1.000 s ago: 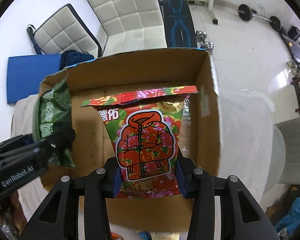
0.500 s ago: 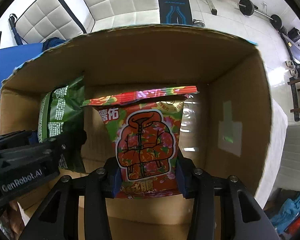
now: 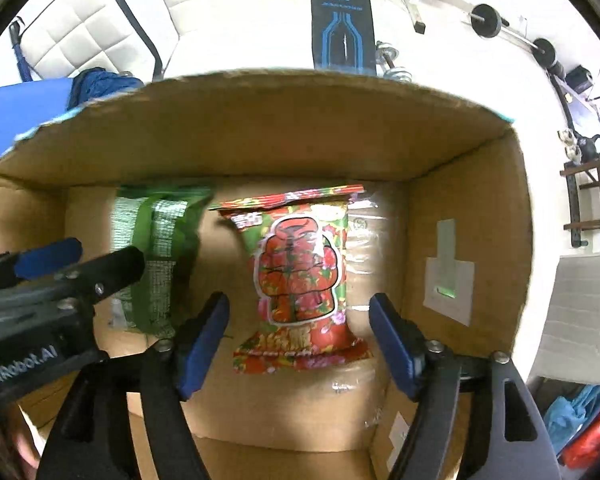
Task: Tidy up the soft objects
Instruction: 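Carry both bags into the cardboard box and open both tools to release, then grasp the yellow tissue pack with the right tool while the left tool grasps the orange seed bag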
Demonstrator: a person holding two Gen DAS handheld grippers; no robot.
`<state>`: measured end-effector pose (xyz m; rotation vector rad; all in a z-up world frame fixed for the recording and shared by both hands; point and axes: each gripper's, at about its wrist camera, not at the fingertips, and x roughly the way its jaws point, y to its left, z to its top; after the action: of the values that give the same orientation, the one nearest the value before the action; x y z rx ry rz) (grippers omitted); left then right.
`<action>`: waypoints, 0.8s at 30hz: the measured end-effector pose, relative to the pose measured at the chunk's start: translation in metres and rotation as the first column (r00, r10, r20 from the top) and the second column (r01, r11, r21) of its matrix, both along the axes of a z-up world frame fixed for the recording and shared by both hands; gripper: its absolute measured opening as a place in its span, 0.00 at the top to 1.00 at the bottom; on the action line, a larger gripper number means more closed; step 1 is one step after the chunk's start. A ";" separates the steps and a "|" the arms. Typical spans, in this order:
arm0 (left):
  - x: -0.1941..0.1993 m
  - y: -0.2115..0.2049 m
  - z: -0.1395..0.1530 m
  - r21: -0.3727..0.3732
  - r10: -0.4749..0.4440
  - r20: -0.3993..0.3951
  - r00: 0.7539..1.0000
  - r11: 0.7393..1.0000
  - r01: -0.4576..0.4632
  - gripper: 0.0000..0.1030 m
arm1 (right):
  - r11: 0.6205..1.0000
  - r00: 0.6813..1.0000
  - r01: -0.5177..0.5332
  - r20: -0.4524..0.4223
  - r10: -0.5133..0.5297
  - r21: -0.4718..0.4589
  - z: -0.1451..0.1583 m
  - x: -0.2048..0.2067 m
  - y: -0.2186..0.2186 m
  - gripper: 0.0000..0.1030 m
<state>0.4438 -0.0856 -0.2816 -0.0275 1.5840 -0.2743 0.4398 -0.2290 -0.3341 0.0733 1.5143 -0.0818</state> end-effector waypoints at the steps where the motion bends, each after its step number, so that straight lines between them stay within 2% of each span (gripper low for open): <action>1: -0.002 0.003 0.006 -0.005 0.002 0.010 1.000 1.000 -0.002 0.29 | 1.000 1.000 0.004 0.004 -0.004 -0.007 0.004 -0.003 0.000 0.18; 4: -0.011 0.015 0.025 0.013 0.009 0.056 0.998 1.000 -0.009 0.18 | 1.000 1.000 0.017 0.022 -0.017 0.006 0.019 -0.014 0.000 0.03; 8: -0.033 0.031 0.049 0.037 0.002 0.119 0.993 0.999 -0.006 0.02 | 0.999 0.998 0.042 0.052 -0.042 0.005 0.039 -0.035 0.002 0.00; 16: -0.084 0.049 0.098 0.049 0.006 0.245 0.970 0.999 -0.019 0.01 | 0.998 0.991 0.064 0.123 -0.061 -0.017 0.083 -0.094 0.017 0.00; 20: -0.125 0.047 0.124 0.119 -0.011 0.343 0.939 0.992 -0.032 0.01 | 0.998 0.984 0.068 0.167 -0.065 -0.017 0.115 -0.138 0.022 0.00; 24: -0.158 0.049 0.139 0.138 -0.017 0.393 0.919 0.990 -0.040 0.01 | 0.997 0.976 0.068 0.210 -0.062 -0.022 0.143 -0.172 0.027 0.00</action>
<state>0.2861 -0.0368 -0.1426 0.1238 1.1969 -0.1436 0.2676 -0.2015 -0.1907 0.1045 1.3003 -0.1444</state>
